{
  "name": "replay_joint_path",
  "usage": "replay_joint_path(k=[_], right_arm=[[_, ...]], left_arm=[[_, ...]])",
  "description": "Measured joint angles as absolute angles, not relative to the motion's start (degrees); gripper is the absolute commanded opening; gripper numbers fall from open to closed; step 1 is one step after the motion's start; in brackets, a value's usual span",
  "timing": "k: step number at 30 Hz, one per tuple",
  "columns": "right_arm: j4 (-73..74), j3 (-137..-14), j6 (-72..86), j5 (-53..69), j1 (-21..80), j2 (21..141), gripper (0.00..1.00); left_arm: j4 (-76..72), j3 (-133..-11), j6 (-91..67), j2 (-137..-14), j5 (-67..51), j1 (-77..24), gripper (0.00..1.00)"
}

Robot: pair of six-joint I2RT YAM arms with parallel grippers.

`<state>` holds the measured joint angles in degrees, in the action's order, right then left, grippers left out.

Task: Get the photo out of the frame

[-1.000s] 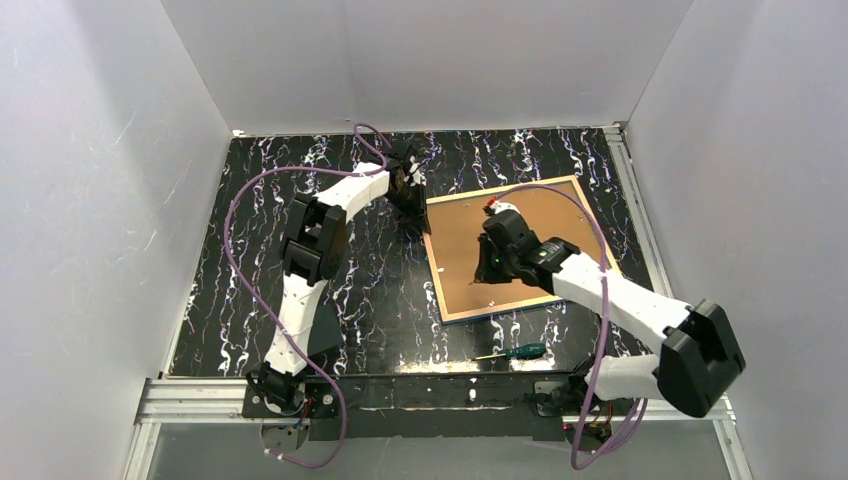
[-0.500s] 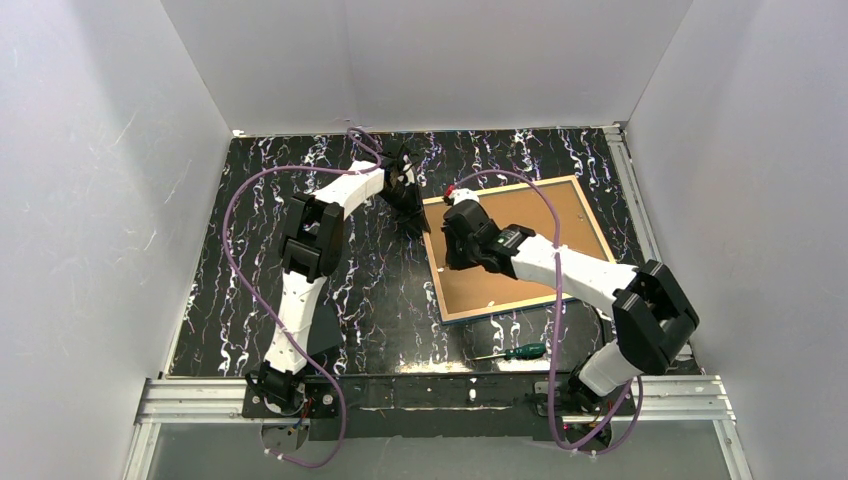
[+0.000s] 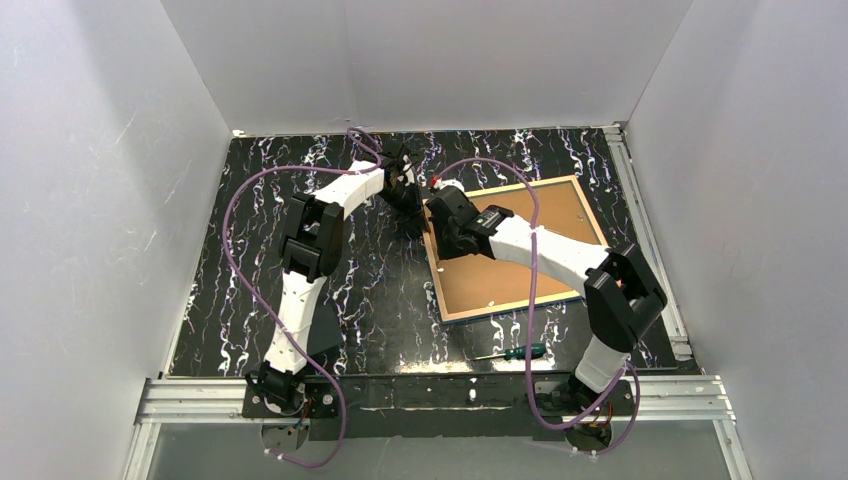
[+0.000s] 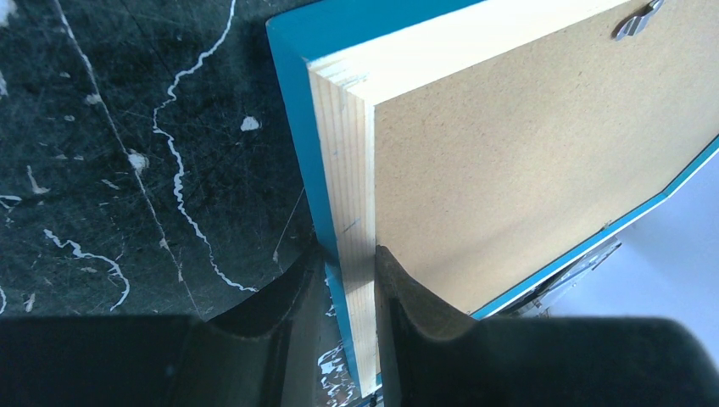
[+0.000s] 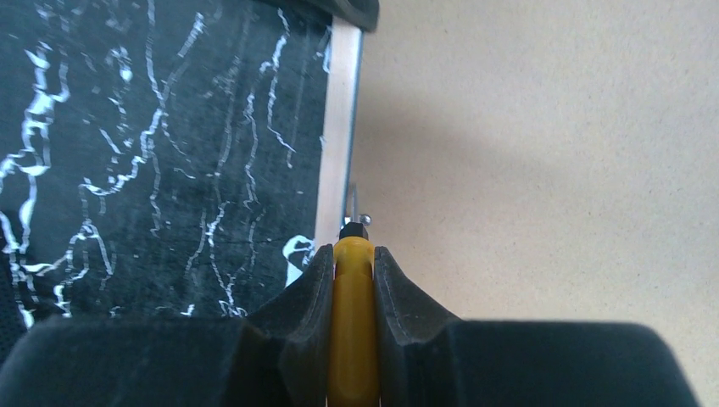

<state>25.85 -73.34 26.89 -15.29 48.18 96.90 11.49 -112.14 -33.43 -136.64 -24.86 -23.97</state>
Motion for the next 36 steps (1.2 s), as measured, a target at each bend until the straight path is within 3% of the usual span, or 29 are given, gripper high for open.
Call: replay_joint_path(k=[36], right_arm=[[32.14,-74.26,29.28,-15.7,50.78,97.84,0.01]], left_arm=[[12.03,-112.66,-33.3,-137.12,-25.32,-23.75,0.0]])
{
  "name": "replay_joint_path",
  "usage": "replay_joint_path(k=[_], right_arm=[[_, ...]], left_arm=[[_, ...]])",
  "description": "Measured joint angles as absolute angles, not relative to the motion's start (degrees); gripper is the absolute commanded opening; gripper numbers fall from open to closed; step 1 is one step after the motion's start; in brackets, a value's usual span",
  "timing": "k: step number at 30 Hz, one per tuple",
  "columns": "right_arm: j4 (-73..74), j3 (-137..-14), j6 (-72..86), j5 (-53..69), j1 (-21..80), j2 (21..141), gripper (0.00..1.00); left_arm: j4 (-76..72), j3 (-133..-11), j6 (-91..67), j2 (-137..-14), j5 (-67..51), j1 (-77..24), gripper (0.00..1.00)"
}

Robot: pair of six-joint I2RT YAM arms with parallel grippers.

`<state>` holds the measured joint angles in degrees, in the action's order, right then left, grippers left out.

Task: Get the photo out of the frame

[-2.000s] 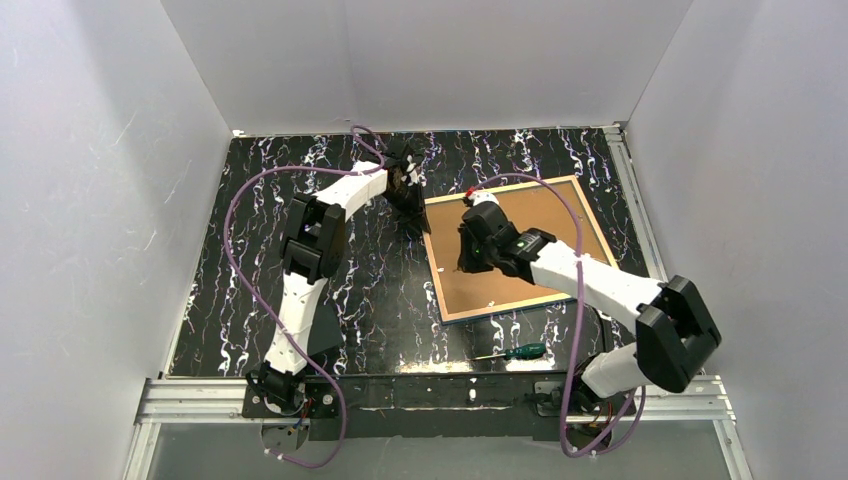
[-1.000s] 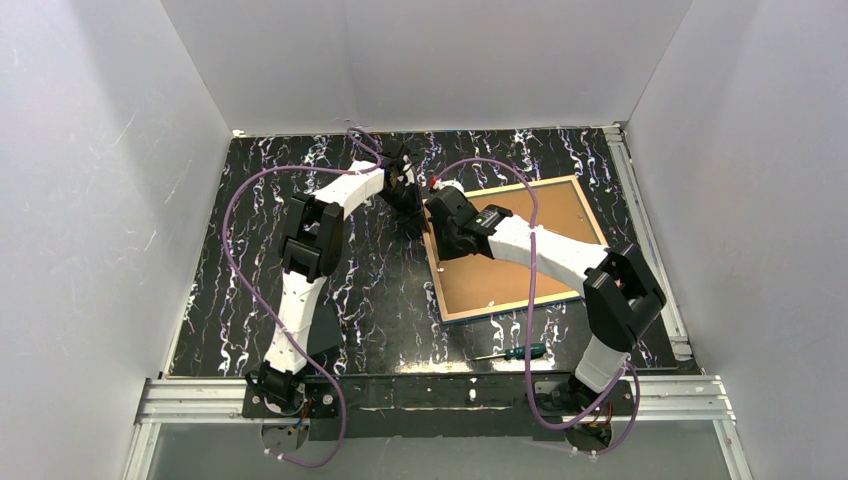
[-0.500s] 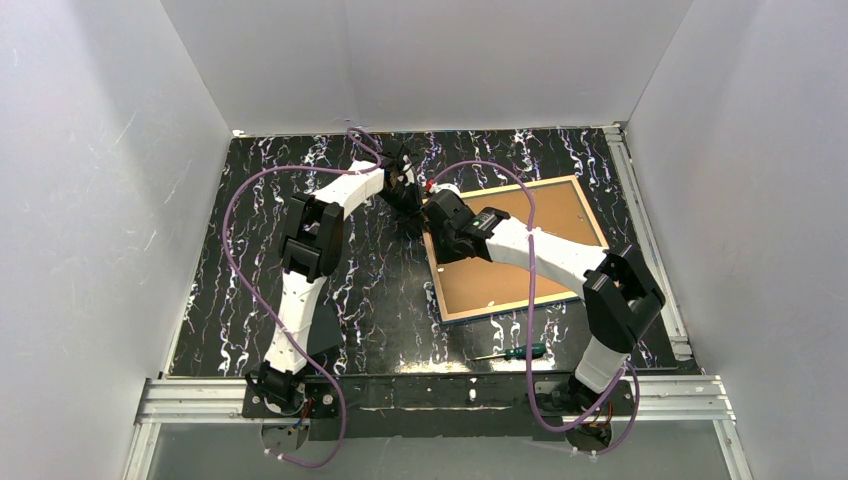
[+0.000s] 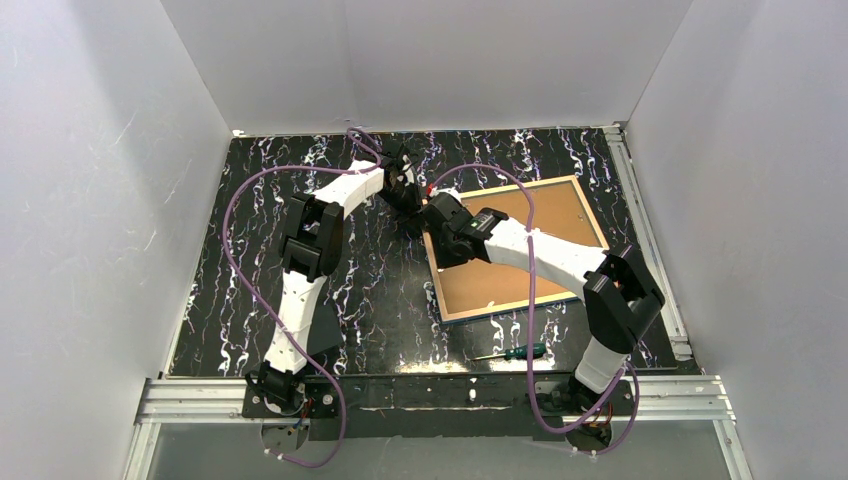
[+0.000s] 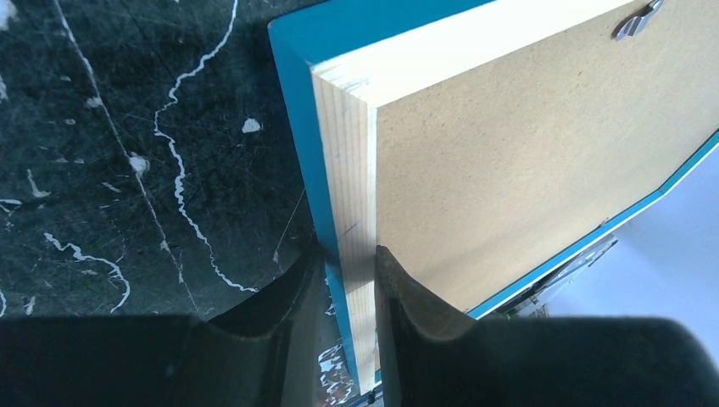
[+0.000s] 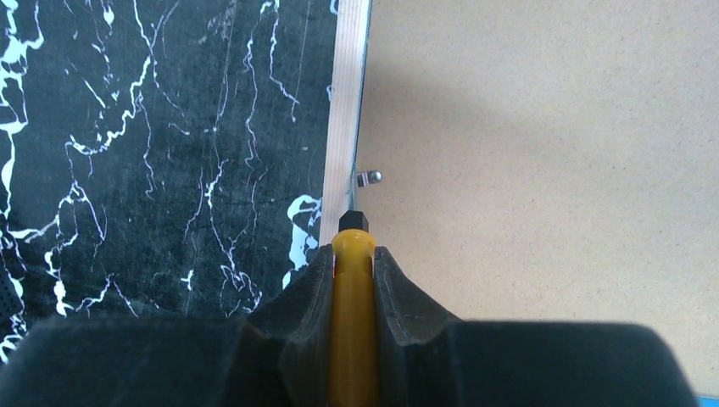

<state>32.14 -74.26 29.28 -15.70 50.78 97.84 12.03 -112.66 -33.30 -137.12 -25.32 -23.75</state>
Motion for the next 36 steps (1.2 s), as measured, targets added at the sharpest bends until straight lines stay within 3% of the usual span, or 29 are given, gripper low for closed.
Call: replay_joint_path(k=[22,25,33,36], right_arm=[[48.47,-83.64,30.28,-18.2,52.88,102.67,0.01],[48.77,-81.78,30.09,-18.28,53.41,99.94,0.01],[46.89,-71.4,30.04,-21.1,52.27,78.98,0.01],[47.0,-67.68,30.74,-23.46,50.22,74.78,0.01]], left_arm=[[12.95,-113.58,-32.99,-137.56,-25.52,-23.7,0.01],[14.96,-115.79,-32.86,-138.69,-25.56,-23.7,0.18],[18.2,-121.14,-35.16,-140.92,-26.61,-22.37,0.67],[17.47,-119.83,-37.45,-139.59,-26.76,-21.54,0.78]])
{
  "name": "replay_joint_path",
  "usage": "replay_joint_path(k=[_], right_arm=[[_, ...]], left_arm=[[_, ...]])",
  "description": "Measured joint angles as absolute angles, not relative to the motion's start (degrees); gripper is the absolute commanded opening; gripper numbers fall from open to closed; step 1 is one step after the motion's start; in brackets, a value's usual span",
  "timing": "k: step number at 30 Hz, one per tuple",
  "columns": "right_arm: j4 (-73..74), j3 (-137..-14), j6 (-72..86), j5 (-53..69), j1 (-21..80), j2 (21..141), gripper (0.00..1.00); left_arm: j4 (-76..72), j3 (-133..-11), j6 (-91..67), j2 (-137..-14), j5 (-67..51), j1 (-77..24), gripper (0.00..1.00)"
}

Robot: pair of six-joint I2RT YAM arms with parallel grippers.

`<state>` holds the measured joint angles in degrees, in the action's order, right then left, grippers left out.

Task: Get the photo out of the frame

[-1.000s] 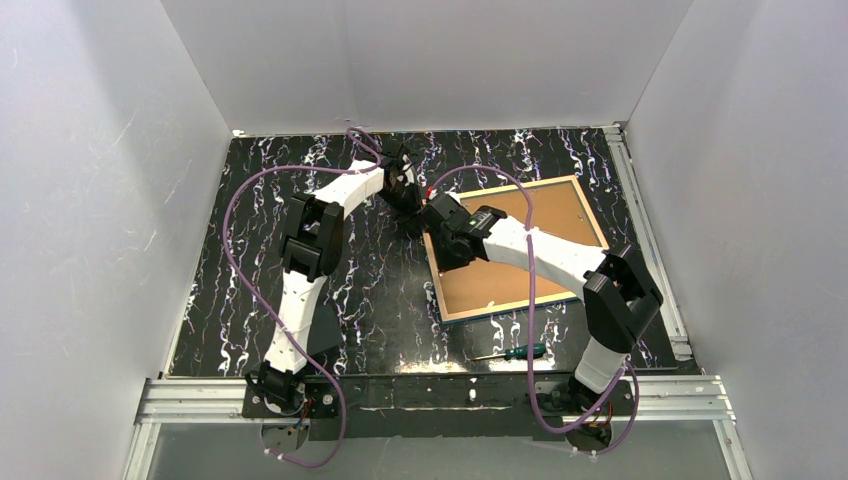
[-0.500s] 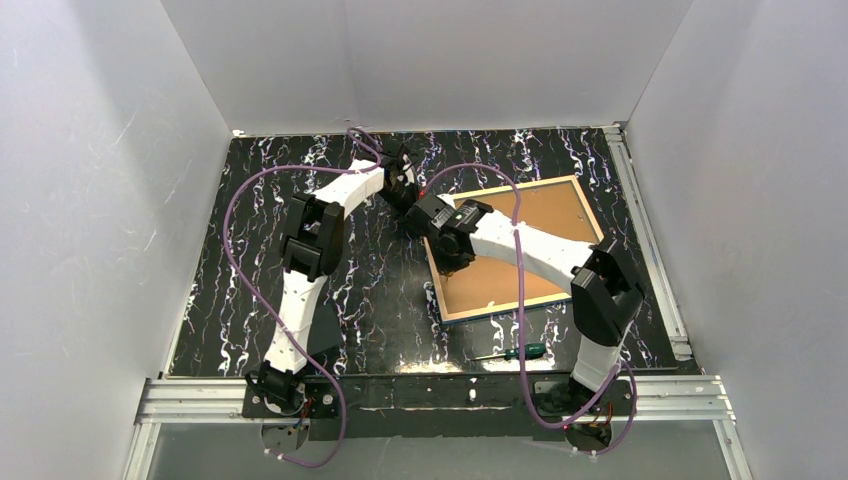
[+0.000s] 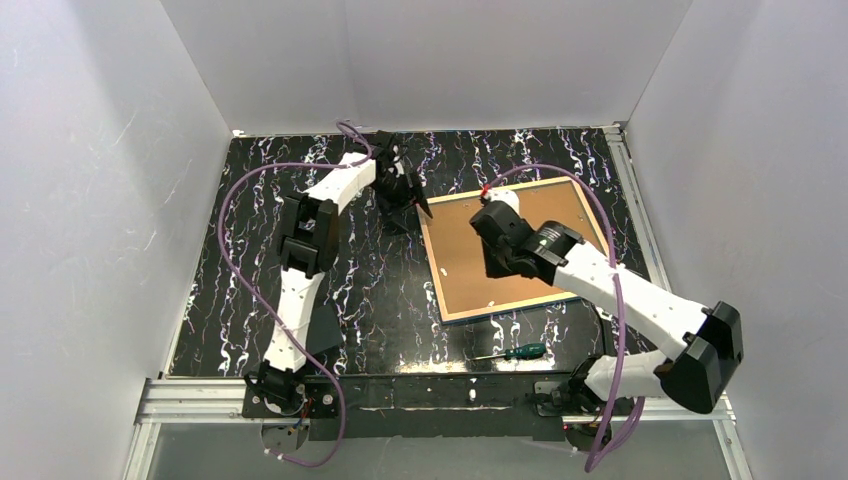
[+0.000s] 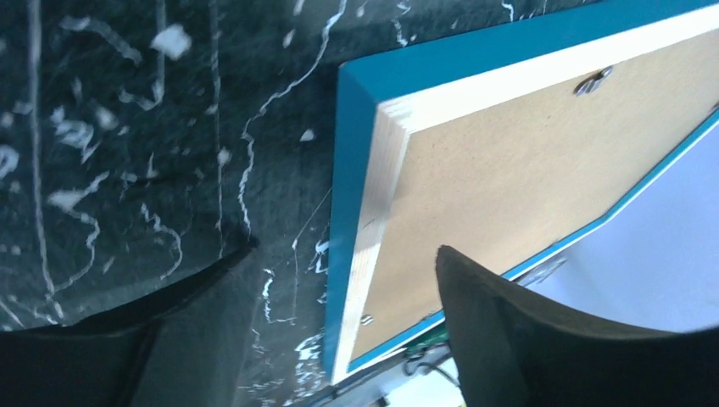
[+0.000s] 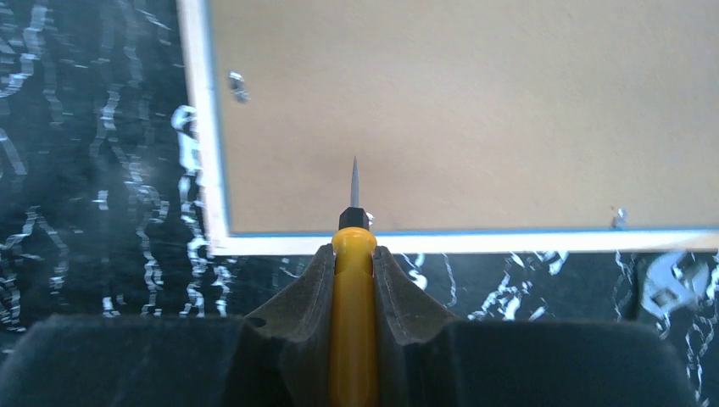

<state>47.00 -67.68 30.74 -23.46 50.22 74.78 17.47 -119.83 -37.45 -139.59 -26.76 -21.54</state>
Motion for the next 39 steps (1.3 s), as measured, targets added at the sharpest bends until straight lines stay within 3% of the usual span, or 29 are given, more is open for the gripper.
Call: replay_joint_path(k=[8,16,20,25,31,34,39], right_arm=[[49.21,-58.46,33.36,-23.68,44.99,66.11,0.01],[49.52,-53.43,37.52,-20.88,44.97,55.57,0.01],[49.34,-51.62,39.33,-20.21,44.99,51.59,0.01],[49.56,-49.91,40.82,-19.07,44.99,46.59,0.01],[49.56,-49.54,42.26,-18.17,45.01,45.08,0.01],[49.65,-48.58,42.72,-17.82,44.99,44.45,0.01],[49.58,-48.03,43.27,-17.76,44.99,43.68,0.01]], left_arm=[[11.35,-93.14,-42.96,-123.17,-25.91,-23.35,0.83],[5.56,-74.35,-45.47,-108.68,-23.44,-35.94,0.74],[3.64,-70.32,-46.17,-107.77,-21.78,-39.24,0.64],[2.74,-69.28,-46.33,-107.83,-19.31,-41.28,0.6],[1.65,-69.32,-46.68,-107.9,-18.52,-42.96,0.72],[1.1,-69.36,-47.42,-107.87,-18.59,-43.18,0.73],[0.93,-69.38,-48.31,-107.83,-17.65,-43.92,0.56]])
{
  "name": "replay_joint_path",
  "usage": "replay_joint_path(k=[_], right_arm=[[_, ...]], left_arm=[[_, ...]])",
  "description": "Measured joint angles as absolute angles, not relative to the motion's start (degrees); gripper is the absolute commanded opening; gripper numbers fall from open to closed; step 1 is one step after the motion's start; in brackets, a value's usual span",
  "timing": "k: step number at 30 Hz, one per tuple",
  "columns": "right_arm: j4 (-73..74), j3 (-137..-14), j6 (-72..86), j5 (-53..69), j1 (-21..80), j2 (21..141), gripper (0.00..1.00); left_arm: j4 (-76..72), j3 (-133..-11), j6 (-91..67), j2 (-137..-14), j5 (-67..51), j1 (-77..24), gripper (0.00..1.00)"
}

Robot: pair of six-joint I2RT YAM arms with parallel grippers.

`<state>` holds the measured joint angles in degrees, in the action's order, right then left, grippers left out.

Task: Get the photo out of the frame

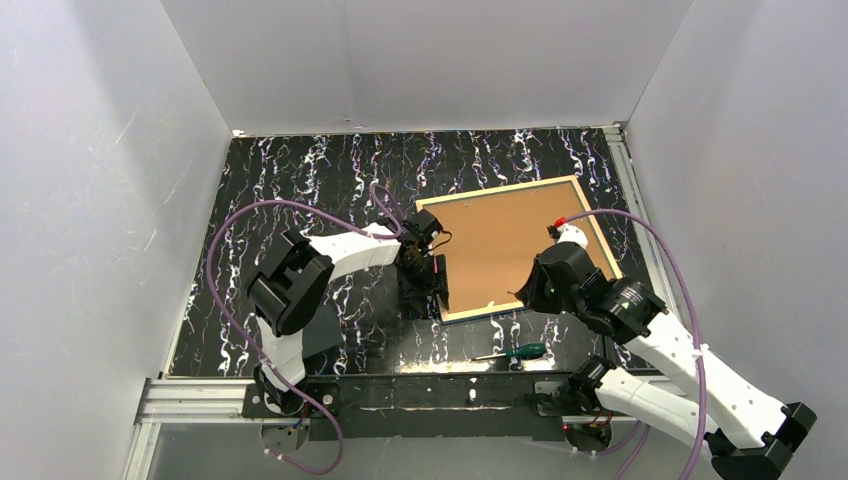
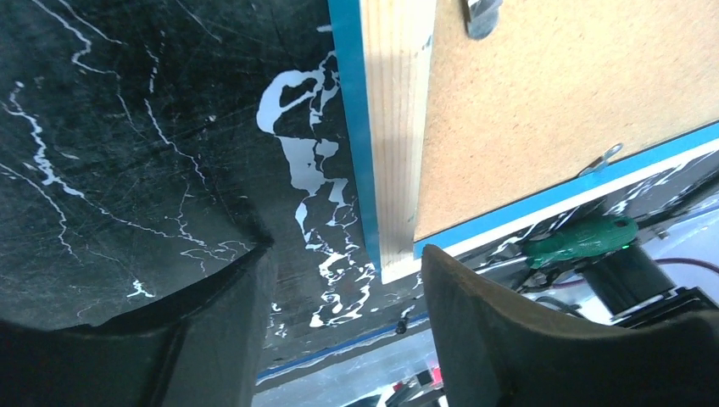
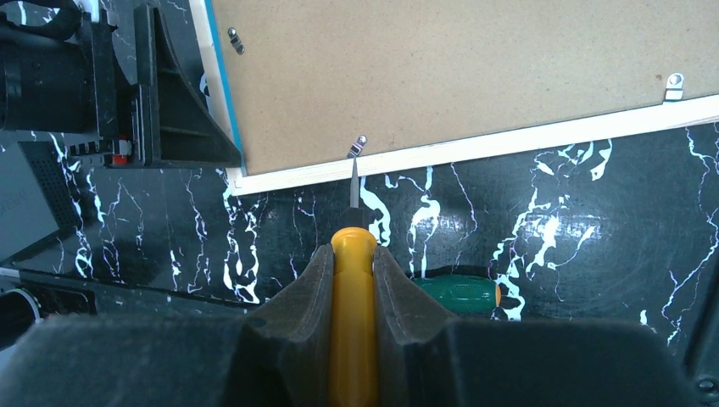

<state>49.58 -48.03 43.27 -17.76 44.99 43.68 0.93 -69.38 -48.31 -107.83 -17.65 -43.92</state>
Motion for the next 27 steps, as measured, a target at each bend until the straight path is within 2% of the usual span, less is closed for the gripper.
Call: replay_joint_path(k=[7,16,27], right_arm=[[49.63,-47.88,43.35,-17.82,45.01,43.44,0.01],[50.04,-46.54,43.55,-17.87,45.01,42.46,0.01],[50.06,-46.04,43.18,-19.18,45.01,43.81,0.01]], left_arm=[[0.36,-70.17,-48.8,-108.9,-16.01,-45.6,0.38],[3.7,-76.88,-46.46,-113.25,-12.78,-45.5,0.21],[7.99,-86.72,-41.82,-119.39,-12.4,-35.94,0.08]])
